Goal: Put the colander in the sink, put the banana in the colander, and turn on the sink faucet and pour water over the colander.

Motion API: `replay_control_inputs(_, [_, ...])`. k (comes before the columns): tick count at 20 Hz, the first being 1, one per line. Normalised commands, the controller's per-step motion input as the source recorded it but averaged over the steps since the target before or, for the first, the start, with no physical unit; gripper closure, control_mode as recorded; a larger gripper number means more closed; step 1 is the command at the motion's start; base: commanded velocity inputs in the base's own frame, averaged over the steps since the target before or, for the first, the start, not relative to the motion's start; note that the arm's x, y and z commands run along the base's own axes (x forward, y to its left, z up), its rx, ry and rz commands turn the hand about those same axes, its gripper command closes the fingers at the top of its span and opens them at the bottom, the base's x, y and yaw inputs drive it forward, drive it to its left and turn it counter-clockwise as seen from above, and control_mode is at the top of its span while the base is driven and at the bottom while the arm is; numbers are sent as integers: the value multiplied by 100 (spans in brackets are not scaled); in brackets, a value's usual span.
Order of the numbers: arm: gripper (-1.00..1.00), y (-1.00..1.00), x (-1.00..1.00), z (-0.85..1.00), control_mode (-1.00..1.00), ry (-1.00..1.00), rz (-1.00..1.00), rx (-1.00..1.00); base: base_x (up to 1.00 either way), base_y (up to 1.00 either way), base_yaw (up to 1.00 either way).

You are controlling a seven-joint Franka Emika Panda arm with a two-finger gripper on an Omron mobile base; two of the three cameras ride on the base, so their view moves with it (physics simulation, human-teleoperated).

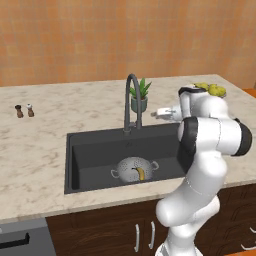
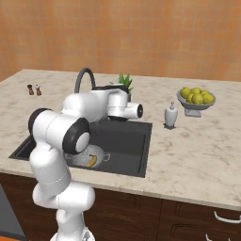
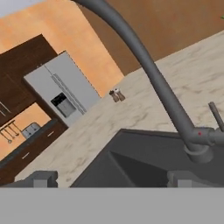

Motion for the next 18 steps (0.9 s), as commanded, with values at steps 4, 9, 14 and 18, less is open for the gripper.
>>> replay_control_inputs(4, [-100,3,23,-39,-100,7,0,0,0,0,0])
replay_control_inputs(9, [-100,11,15,-35,-100,5,0,0,0,0,0])
replay_control_inputs(14, [-100,23,29,-24,-100,7,0,0,0,0,0])
replay_control_inputs(18, [-100,4,37,-10,-100,7,0,0,0,0,0])
